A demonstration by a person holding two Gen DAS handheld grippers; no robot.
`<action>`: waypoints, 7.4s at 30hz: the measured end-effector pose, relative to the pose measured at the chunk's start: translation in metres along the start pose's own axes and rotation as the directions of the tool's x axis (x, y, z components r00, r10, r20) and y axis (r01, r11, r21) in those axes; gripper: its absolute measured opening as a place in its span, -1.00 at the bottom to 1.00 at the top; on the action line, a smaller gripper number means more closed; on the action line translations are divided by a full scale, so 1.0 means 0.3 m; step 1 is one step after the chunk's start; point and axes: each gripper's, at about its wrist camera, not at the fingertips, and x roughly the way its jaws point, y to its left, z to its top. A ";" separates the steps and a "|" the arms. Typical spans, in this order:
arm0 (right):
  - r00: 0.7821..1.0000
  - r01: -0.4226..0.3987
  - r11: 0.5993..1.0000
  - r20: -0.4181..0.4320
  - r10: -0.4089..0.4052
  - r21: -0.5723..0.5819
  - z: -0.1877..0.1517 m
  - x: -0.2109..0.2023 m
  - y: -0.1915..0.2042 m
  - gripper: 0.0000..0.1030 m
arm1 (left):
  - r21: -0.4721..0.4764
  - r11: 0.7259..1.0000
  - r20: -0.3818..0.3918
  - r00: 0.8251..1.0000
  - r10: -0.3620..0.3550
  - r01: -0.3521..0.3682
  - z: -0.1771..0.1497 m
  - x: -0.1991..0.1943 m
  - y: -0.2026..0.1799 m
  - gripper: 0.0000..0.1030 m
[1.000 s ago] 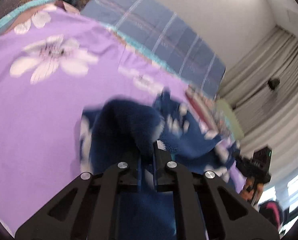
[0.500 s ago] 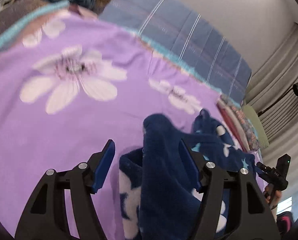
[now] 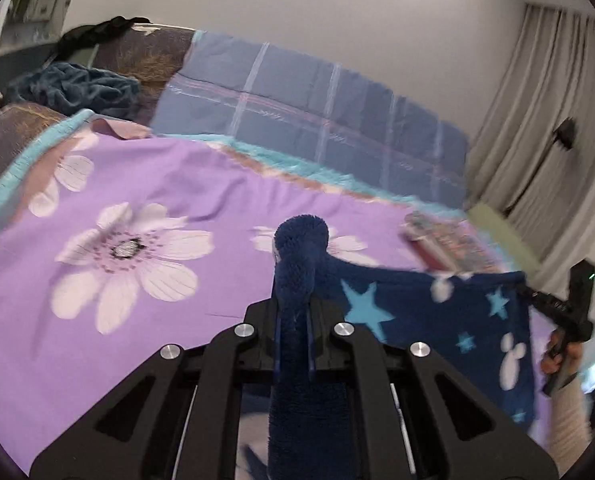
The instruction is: Fold small clothes
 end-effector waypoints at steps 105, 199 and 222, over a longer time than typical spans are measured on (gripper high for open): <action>0.943 -0.221 0.969 -0.277 0.185 -0.108 -0.217 -0.080 -0.110 -0.10 | 0.653 0.731 -0.274 0.962 -0.015 0.198 -0.894 -0.016 -1.221 -0.29; 0.848 0.138 0.705 -0.284 -0.447 -0.696 -0.429 0.726 1.335 0.23 | -0.133 0.946 -0.069 0.949 -0.307 0.296 -0.698 -0.363 0.101 -0.50; 0.882 0.021 0.776 -0.353 -0.311 -0.631 -0.446 0.839 1.315 -0.41 | -0.150 0.969 -0.190 0.956 -0.224 0.197 -0.758 -0.361 0.115 -0.82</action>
